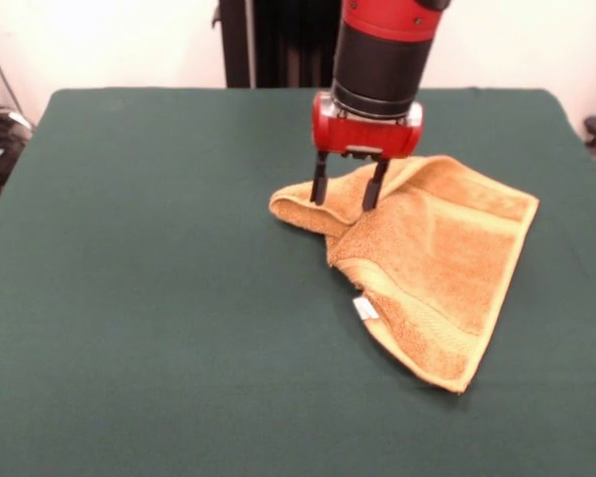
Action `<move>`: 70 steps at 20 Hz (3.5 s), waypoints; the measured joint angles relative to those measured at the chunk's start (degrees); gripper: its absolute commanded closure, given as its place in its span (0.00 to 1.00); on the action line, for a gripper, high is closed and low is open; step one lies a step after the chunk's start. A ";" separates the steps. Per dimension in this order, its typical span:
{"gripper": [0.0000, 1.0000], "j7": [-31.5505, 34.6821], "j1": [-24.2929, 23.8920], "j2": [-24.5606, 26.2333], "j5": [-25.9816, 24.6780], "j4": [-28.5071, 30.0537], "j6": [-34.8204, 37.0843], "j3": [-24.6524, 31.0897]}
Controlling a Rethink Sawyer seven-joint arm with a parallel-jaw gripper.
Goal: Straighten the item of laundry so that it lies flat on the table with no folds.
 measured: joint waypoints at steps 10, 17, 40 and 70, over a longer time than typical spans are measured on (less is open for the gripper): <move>0.00 0.00 0.15 0.53 -0.01 0.02 -1.75 0.01; 0.00 0.00 0.70 0.72 0.00 0.01 -1.76 -0.17; 0.00 0.00 1.10 3.59 0.02 -0.06 -4.35 -0.69; 0.00 0.00 1.93 5.52 0.00 -1.30 -5.13 -0.76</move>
